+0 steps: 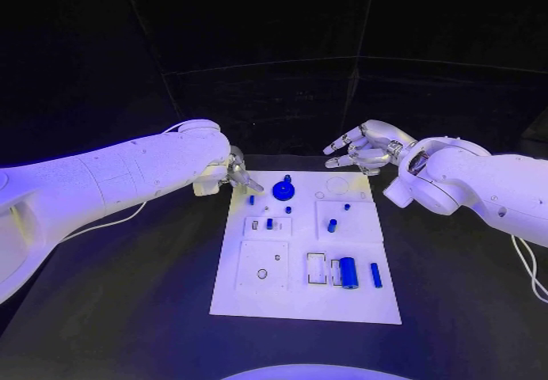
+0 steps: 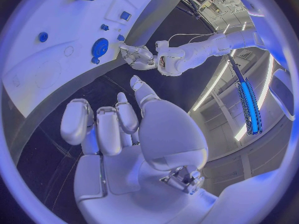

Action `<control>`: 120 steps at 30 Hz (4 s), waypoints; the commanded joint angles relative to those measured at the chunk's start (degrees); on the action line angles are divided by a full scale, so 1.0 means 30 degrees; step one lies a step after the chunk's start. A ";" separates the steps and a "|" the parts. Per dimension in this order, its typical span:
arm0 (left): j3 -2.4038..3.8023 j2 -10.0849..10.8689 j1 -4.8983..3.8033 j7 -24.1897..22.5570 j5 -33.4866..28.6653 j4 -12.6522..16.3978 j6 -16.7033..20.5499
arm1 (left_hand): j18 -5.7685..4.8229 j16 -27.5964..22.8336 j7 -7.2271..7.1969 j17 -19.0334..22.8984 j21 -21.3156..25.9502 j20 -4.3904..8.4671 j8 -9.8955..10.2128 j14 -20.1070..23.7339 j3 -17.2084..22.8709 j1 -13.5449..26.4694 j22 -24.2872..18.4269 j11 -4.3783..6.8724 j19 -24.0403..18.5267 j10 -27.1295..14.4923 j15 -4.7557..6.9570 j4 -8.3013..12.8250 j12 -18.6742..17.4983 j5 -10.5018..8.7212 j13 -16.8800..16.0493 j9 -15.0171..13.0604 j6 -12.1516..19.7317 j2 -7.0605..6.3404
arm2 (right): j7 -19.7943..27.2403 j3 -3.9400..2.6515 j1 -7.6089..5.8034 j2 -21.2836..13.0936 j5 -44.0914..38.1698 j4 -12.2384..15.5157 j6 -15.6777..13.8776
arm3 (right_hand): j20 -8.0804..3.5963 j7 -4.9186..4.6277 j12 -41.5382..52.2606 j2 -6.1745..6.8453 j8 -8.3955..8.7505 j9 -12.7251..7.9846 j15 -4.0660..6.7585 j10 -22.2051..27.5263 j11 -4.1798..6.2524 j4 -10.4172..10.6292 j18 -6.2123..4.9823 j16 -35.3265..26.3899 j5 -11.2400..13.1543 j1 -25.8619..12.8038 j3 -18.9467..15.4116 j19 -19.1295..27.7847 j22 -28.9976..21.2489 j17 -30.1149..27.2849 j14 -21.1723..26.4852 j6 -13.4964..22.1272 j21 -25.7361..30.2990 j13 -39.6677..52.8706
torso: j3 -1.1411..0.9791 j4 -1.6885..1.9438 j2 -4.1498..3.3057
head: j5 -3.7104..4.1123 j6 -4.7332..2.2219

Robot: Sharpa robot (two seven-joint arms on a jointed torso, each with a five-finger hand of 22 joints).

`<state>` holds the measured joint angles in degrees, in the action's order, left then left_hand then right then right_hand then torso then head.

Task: Assemble the parts on the task board

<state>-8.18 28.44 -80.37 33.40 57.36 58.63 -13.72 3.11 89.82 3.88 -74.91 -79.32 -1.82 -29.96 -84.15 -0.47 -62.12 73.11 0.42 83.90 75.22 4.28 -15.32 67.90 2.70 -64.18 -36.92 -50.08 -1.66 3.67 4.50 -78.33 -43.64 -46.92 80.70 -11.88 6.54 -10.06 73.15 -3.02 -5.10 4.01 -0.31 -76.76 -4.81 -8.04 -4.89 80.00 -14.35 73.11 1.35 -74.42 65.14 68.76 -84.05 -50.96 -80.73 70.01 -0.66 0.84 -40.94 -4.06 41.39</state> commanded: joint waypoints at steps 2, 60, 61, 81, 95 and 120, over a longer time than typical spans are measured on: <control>-0.0001 -0.0117 0.0013 -0.0318 0.0785 -0.0038 -0.0737 | 0.0123 0.0059 0.0037 -0.5031 0.0033 -0.0123 0.0061 -0.1949 -0.0132 -0.0150 0.0025 -0.0060 0.0140 0.0058 -0.0126 0.0023 0.0130 0.0007 -0.0015 0.0042 -0.0183 0.0027 | 0.0142 -0.0011 -0.0035 0.0020 -0.0022 0.0058 -0.0002 | 0.0022 0.0067 -0.0074 -0.0022 -0.0085 0.0009 0.0021 0.0113 0.0043 -0.0015 -0.0104 -0.0064 0.0084 -0.0151 -0.0144 0.0110 -0.0022 -0.0019 -0.0551 0.0021 0.0103 -0.0029 | -0.0005 0.0003 -0.0005 | 0.0026 -0.0008; -0.0009 0.0393 0.0240 -0.0378 -0.0088 0.1238 0.0677 | 0.0113 0.0059 -0.0479 -0.5031 0.0051 0.0261 -0.0835 -0.1949 0.3271 -0.4834 0.0138 0.0420 0.0139 0.0274 0.0261 0.3165 0.0283 0.0000 -0.0183 -0.0031 -0.0475 0.3257 | -0.0030 -0.0012 -0.0037 0.0134 -0.0022 -0.0159 0.0081 | 0.0015 0.0076 -0.0038 -0.0076 -0.0099 0.0011 0.0030 0.0083 0.0053 -0.0043 -0.0106 -0.0070 0.0063 -0.0111 -0.0139 0.0107 -0.0036 -0.0006 -0.0559 0.0020 0.0120 0.0007 | 0.0011 0.0034 0.0004 | 0.0029 0.0167; -0.0008 0.0508 0.0240 -0.0359 -0.0171 0.1390 0.0723 | 0.0113 0.0059 -0.0482 -0.5031 0.0053 0.0264 -0.0892 -0.1949 0.3413 -0.4764 0.0139 0.0421 0.0140 0.0282 0.0264 0.3185 0.0282 -0.0001 -0.0182 -0.0084 -0.0444 0.3203 | -0.0035 -0.0012 -0.0037 0.0137 -0.0022 -0.0166 0.0086 | 0.0015 0.0076 -0.0038 -0.0076 -0.0099 0.0011 0.0030 0.0083 0.0053 -0.0043 -0.0106 -0.0070 0.0063 -0.0111 -0.0139 0.0107 -0.0036 -0.0006 -0.0559 0.0020 0.0120 0.0007 | 0.0016 0.0036 0.0010 | 0.0038 0.0167; -0.0050 0.4419 0.0532 -0.0490 -0.0953 0.7550 0.5075 | 0.0065 0.0059 -0.0595 -0.5031 -0.0094 0.0318 -0.1476 -0.1949 0.5095 -0.3954 0.0412 0.0516 0.0252 0.0609 0.0325 0.3461 0.0566 -0.0004 -0.0463 -0.0552 -0.0361 0.2342 | -0.0128 -0.0010 -0.0036 0.0181 -0.0022 -0.0278 0.0186 | 0.0014 0.0077 -0.0047 -0.0079 -0.0101 0.0012 0.0031 0.0090 0.0054 -0.0046 -0.0107 -0.0077 0.0064 -0.0108 -0.0140 0.0110 -0.0042 -0.0019 -0.0557 0.0019 0.0123 -0.0004 | -0.0005 0.0110 0.0043 | -0.0148 0.0264; -0.0301 0.5298 0.1444 -0.0448 0.0590 0.9416 0.6202 | 0.0049 0.0059 -0.0614 -0.5031 -0.0135 0.0320 -0.1618 -0.1949 0.5298 -0.3757 0.0482 0.0527 0.0278 0.0531 0.0323 0.3434 0.0369 -0.0006 -0.0211 -0.0632 -0.0454 0.2083 | -0.0178 -0.0007 -0.0030 0.0156 -0.0022 -0.0298 0.0220 | 0.0009 0.0080 -0.0083 -0.0118 -0.0112 0.0013 0.0036 0.0120 0.0060 -0.0073 -0.0113 -0.0103 0.0076 -0.0068 -0.0127 0.0125 -0.0075 -0.0058 -0.0552 0.0014 0.0143 -0.0047 | -0.0002 0.0091 0.0032 | -0.0149 0.0278; -0.0421 0.5020 0.1808 0.0136 0.1084 0.9540 0.5285 | 0.0047 0.0059 -0.0730 -0.5031 -0.0145 0.0350 -0.1965 -0.1949 0.5489 -0.3523 0.0521 0.0612 0.0288 0.0559 0.0375 0.3532 0.0255 -0.0008 -0.0054 -0.0829 -0.0648 0.1481 | -0.0188 -0.0007 -0.0014 0.0116 -0.0022 -0.0280 0.0226 | 0.0004 0.0080 -0.0091 -0.0167 -0.0121 0.0013 0.0042 0.0127 0.0062 -0.0100 -0.0114 -0.0112 0.0099 -0.0028 -0.0110 0.0125 -0.0088 -0.0060 -0.0556 0.0014 0.0156 -0.0058 | -0.0007 0.0069 0.0024 | -0.0156 0.0433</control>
<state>-9.38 43.63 -75.01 33.15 59.96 87.17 3.89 3.11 89.82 2.16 -74.91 -79.53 -1.23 -35.52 -83.95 14.98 -72.36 74.64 2.05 84.08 76.88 4.91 -5.76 68.71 2.43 -64.30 -39.34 -51.42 2.99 2.94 4.51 -78.27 -43.29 -46.92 79.78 -11.56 6.54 -10.06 73.16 -3.02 -5.10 4.01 -0.31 -76.76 -4.81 -8.20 -4.88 80.00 -14.35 73.12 1.19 -74.42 64.98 68.64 -84.05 -50.96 -80.49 69.93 -0.68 1.03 -40.89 -4.52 42.67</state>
